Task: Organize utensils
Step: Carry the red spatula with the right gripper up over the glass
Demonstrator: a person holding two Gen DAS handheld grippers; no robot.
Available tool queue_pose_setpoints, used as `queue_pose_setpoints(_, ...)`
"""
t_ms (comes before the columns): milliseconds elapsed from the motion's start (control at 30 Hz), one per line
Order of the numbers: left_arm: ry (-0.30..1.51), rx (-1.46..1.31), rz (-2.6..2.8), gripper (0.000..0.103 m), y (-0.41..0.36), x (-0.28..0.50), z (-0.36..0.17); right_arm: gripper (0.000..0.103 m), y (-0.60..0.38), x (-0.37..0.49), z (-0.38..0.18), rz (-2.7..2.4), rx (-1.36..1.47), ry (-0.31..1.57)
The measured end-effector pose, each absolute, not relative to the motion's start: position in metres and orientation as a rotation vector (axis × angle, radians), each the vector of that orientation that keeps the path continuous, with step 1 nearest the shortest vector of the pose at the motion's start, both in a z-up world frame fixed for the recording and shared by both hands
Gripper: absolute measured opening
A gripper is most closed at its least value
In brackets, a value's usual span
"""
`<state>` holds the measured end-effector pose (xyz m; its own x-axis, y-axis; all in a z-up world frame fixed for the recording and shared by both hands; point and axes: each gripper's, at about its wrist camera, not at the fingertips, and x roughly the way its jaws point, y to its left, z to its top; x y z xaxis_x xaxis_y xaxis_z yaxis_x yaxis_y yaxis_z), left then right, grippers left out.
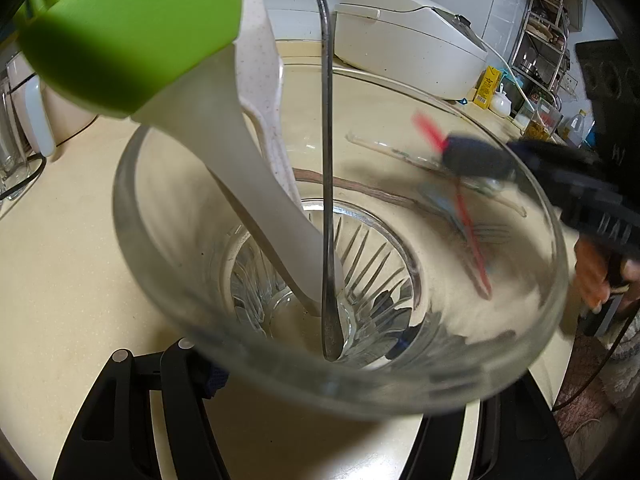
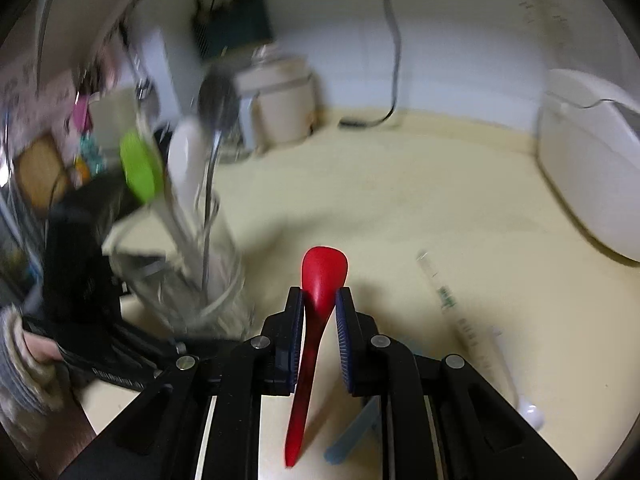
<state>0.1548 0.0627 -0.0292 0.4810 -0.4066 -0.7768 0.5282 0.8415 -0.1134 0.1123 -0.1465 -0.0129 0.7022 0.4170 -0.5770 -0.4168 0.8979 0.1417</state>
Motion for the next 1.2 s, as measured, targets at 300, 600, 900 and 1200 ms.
queue_pose_setpoints(300,0.904,0.149,-0.572,0.070,0.062,0.155,-0.029,0.012,-0.170,0.095,0.015,0.413,0.080,0.483)
queue_pose_setpoints(600,0.904,0.148,-0.572,0.070,0.064,0.155,-0.029,0.012,-0.185,0.102,0.014,0.396,0.124,0.503)
queue_pose_setpoints(900,0.904,0.145,-0.572,0.070,0.067,0.154,-0.029,0.019,-0.231,0.153,-0.030,0.429,0.423,0.762)
queue_pose_setpoints(1200,0.902,0.147,-0.570,0.070,0.065,0.155,-0.029,0.031,-0.186,0.183,-0.051,0.338,0.266,0.912)
